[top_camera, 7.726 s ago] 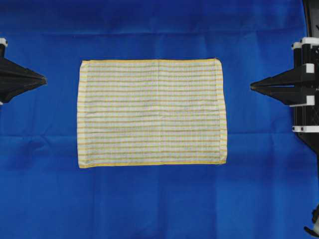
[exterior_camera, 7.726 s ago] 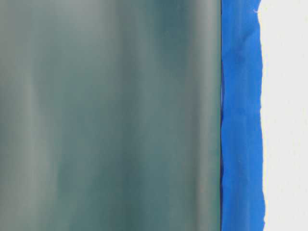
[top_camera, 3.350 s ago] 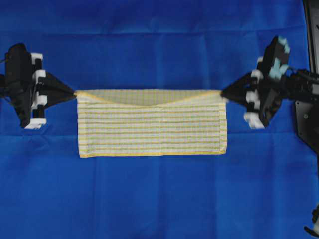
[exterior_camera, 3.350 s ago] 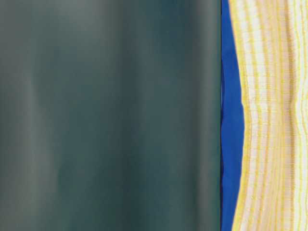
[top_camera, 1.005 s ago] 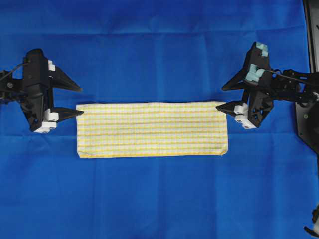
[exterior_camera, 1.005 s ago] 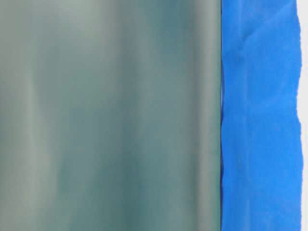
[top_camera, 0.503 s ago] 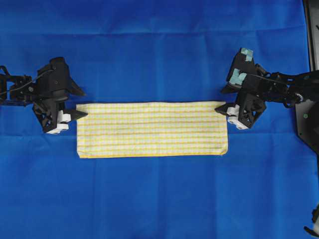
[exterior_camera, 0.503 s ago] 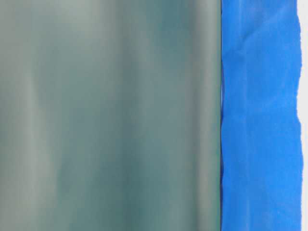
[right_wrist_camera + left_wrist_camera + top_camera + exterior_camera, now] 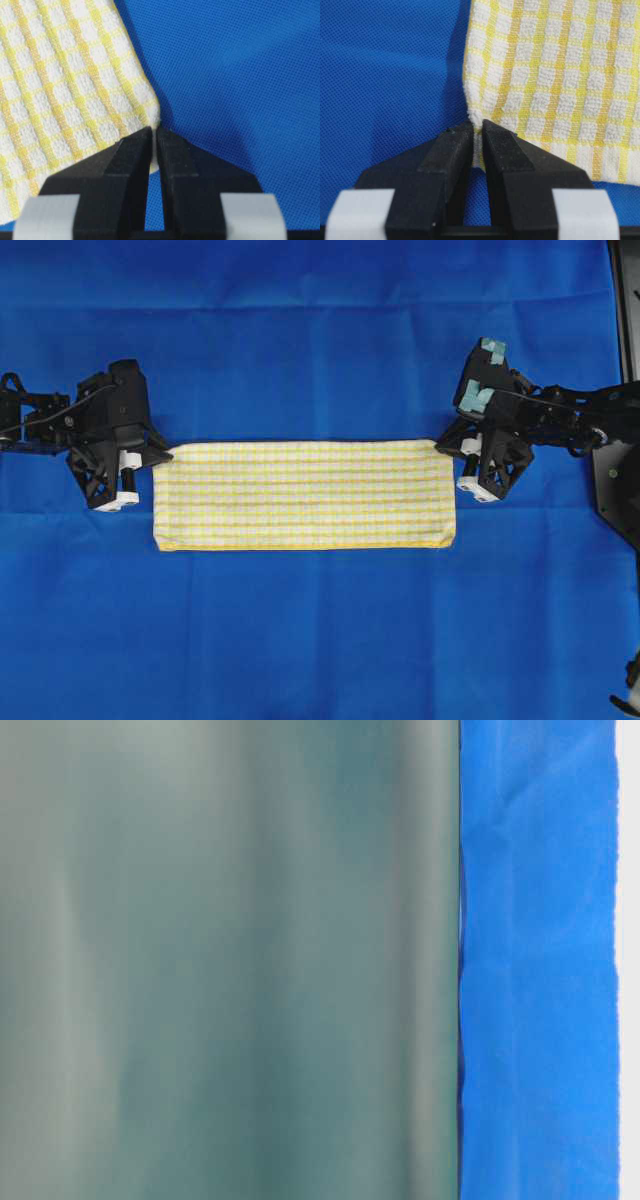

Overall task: Fold the yellow towel.
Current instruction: 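Reposition both grippers to the folded strip's left and right ends and grasp, then lift the strip and rotate it vertical, right gripper moving to top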

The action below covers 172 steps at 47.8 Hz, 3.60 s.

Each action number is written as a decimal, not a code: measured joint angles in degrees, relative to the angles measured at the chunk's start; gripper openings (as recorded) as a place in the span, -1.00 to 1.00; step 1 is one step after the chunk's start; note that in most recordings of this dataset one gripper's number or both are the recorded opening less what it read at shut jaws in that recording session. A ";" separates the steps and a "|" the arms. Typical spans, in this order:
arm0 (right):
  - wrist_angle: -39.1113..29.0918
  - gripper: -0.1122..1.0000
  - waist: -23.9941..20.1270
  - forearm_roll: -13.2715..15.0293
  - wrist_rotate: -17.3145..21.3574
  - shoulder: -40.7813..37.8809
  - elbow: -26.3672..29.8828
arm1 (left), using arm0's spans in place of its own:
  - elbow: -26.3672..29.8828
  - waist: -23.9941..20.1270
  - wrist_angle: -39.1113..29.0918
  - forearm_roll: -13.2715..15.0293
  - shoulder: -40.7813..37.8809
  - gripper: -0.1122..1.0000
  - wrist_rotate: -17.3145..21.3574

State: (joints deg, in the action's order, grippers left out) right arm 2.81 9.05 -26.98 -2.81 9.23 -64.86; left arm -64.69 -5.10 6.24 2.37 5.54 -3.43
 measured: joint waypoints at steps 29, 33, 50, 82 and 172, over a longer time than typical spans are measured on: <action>-4.04 -0.73 0.09 0.26 0.62 15.03 0.09 | 6.94 -0.53 -15.91 0.00 11.60 -0.70 0.62; -5.80 -0.73 0.09 0.88 0.62 18.46 0.09 | 7.56 -0.70 -17.40 0.00 14.77 -0.70 0.62; -10.63 -0.73 0.18 3.25 0.62 26.63 1.05 | 7.73 -0.70 -19.51 0.00 24.79 -0.70 0.62; -4.31 -0.73 16.44 10.81 0.70 9.05 11.43 | 10.28 9.05 -8.00 0.00 18.02 -0.70 -0.18; -7.82 -0.73 26.10 22.24 0.35 -7.65 32.78 | 47.55 13.10 -6.68 0.09 -17.31 -0.70 5.27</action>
State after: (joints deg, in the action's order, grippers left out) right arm -5.01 35.16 -4.75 -2.46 1.58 -32.08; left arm -17.14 8.00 -0.44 2.46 -11.78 1.85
